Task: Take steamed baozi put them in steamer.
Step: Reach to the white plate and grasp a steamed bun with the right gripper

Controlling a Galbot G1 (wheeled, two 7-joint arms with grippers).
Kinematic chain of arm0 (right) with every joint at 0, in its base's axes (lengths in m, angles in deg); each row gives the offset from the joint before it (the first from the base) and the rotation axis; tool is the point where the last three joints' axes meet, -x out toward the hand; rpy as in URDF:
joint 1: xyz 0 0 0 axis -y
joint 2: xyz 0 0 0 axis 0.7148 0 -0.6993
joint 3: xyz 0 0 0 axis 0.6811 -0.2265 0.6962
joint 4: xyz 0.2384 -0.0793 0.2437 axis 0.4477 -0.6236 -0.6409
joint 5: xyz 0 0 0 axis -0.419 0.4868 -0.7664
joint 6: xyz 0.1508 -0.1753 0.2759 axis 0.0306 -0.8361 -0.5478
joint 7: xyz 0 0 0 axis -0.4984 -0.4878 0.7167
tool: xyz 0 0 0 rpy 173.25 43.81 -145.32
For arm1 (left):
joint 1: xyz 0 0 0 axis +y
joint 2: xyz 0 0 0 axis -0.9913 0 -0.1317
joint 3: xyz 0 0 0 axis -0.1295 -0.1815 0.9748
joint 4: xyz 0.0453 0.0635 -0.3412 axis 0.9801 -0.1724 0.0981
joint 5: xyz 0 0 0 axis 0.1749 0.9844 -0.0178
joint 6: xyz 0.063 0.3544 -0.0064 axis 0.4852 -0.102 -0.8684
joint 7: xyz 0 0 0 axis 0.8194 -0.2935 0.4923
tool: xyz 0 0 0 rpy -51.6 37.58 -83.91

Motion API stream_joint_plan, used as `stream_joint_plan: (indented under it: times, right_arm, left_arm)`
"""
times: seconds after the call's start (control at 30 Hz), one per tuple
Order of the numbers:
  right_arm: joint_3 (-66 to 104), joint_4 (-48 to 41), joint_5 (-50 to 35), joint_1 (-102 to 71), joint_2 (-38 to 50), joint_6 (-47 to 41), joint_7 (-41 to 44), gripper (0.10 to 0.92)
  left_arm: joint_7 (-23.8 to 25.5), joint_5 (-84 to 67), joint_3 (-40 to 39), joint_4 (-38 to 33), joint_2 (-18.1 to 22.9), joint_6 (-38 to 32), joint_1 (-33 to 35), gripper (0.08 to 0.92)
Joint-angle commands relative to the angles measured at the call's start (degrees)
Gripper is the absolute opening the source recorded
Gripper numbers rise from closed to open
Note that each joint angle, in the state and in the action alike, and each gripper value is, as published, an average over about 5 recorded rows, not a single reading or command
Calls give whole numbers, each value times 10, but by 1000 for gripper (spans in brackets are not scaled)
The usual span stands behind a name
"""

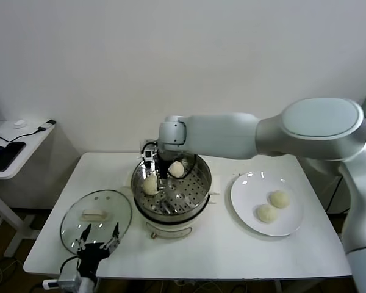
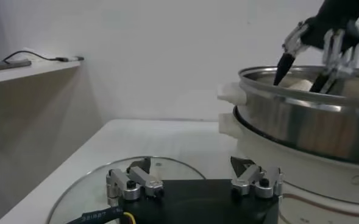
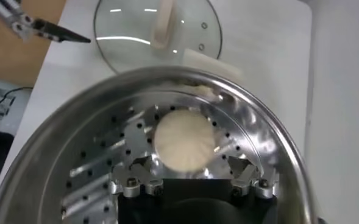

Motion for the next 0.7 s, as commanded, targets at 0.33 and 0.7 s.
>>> stream_joint_plan:
  times: [0.33,0.7]
  right_arm:
    - [-138,162,146,145,356,94,117,823]
    - [-134,128,253,31,437,103,111,823]
  left_arm:
    - [0,0,0,1,2,3,-2,823]
    - [0,0,0,5,4,8,-3,823]
